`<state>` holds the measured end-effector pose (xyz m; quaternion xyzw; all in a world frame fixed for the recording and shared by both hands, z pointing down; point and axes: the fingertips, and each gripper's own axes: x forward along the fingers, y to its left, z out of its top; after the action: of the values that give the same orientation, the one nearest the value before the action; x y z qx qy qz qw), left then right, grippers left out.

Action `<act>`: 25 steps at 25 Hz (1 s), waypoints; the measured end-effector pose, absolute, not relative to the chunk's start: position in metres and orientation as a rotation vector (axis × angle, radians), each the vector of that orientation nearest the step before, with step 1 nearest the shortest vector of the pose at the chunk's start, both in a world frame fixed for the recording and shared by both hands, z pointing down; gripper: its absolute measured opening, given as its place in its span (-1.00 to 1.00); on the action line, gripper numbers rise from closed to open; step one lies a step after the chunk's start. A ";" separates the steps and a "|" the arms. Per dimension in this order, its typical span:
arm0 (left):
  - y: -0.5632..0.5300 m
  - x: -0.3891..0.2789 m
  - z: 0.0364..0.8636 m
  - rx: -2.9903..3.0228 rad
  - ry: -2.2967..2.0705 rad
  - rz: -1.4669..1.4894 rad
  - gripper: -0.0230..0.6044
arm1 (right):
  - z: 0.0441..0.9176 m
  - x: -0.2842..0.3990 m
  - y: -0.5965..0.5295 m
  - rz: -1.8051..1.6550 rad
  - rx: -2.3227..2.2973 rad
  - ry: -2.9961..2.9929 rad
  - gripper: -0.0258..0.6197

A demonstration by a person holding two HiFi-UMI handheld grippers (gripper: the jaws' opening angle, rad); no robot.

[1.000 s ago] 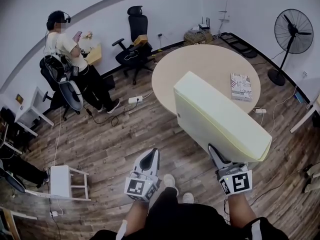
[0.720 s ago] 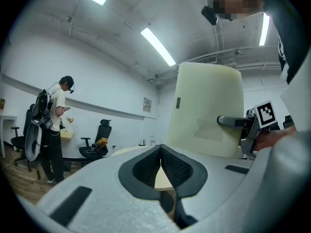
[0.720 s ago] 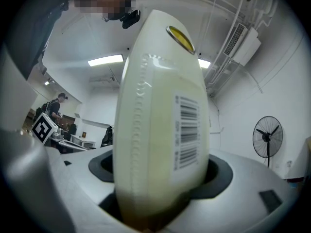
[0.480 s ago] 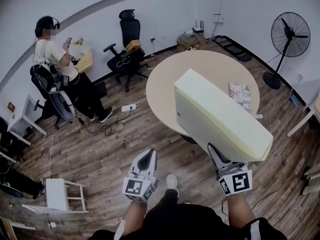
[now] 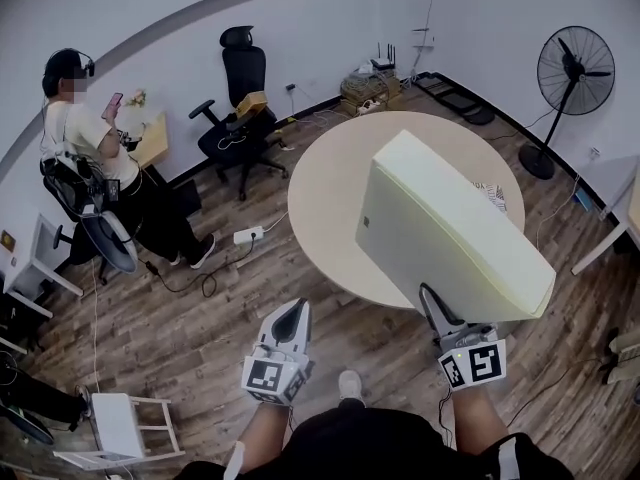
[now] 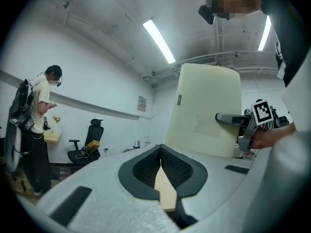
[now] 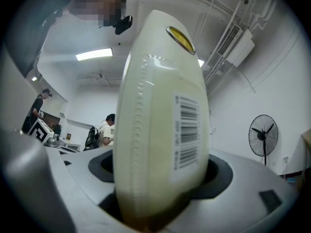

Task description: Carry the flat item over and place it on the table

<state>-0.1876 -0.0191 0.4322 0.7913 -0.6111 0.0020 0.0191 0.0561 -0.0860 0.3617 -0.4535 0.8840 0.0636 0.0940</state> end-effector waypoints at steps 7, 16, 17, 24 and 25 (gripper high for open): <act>-0.068 -0.217 0.437 2.502 -1.811 -0.026 -0.90 | 0.368 0.034 -0.124 0.151 -1.433 2.596 0.23; -0.113 -0.209 0.450 2.549 -1.700 -0.023 -0.90 | 0.383 0.040 -0.161 0.091 -1.527 2.582 0.23; -0.119 -0.206 0.452 2.554 -1.682 -0.024 -0.90 | 0.385 0.042 -0.167 0.073 -1.530 2.580 0.23; -0.164 -0.188 0.454 2.600 -1.628 -0.032 -0.90 | 0.398 0.053 -0.215 -0.081 -1.474 2.572 0.23; -0.171 -0.188 0.454 2.599 -1.634 -0.027 -0.90 | 0.402 0.054 -0.222 -0.106 -1.459 2.577 0.23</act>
<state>-0.1883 -0.1711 0.4544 0.8461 -0.5318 -0.0087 0.0357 0.0539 -0.2224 0.4022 -0.4905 0.8662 -0.0357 0.0890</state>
